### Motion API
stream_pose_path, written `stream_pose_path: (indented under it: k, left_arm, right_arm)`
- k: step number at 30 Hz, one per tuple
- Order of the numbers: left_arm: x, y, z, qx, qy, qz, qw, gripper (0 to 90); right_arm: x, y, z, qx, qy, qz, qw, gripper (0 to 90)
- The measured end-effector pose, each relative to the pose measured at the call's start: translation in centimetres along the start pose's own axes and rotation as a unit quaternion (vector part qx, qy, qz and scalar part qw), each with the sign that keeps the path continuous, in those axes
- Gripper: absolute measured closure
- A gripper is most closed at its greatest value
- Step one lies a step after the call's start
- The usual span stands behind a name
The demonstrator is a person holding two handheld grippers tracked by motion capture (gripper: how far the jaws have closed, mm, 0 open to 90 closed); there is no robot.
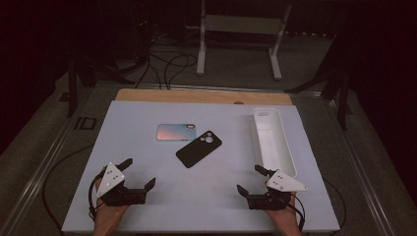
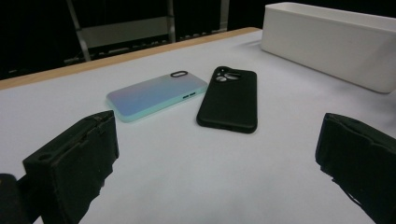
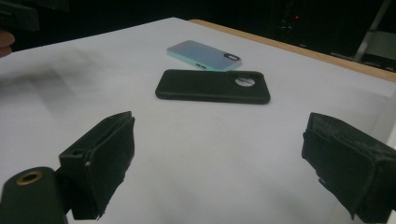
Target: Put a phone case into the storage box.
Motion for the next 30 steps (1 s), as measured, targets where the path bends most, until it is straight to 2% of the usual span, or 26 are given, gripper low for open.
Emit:
stream_pose_path:
  k: [9, 26, 29, 30]
  left_arm:
    - [-0.2, -0.1, -0.2, 0.000, -0.005, 0.000, 1.0000, 0.0]
    - [-0.3, -0.3, 0.1, 0.004, -0.005, 0.007, 1.0000, 0.0]
    - [-0.4, -0.2, 0.6, 0.014, -0.019, -0.007, 0.9997, 2.0]
    - [-0.5, -0.2, 0.8, 0.011, -0.021, -0.003, 0.9997, 2.5]
  right_arm:
    - [-0.2, -0.1, -0.1, 0.014, -0.005, -0.005, 0.9999, 9.3]
    - [-0.4, -0.3, -0.1, 0.021, -0.005, -0.006, 0.9997, 9.4]
    - [-0.4, -0.2, 0.0, 0.019, -0.004, -0.006, 0.9998, 9.4]
    - [-0.4, -0.2, 0.0, 0.021, -0.004, -0.007, 0.9998, 9.4]
Point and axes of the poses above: each handheld gripper's, and its own axes: x roughly backward along the jaws, z roughly out of its top, y roughly to its right, the point moved 10 cm from there along -x, roughly forward along the jaws, and after that the axes turned 4 degrees about x, right-handed, at the moved point
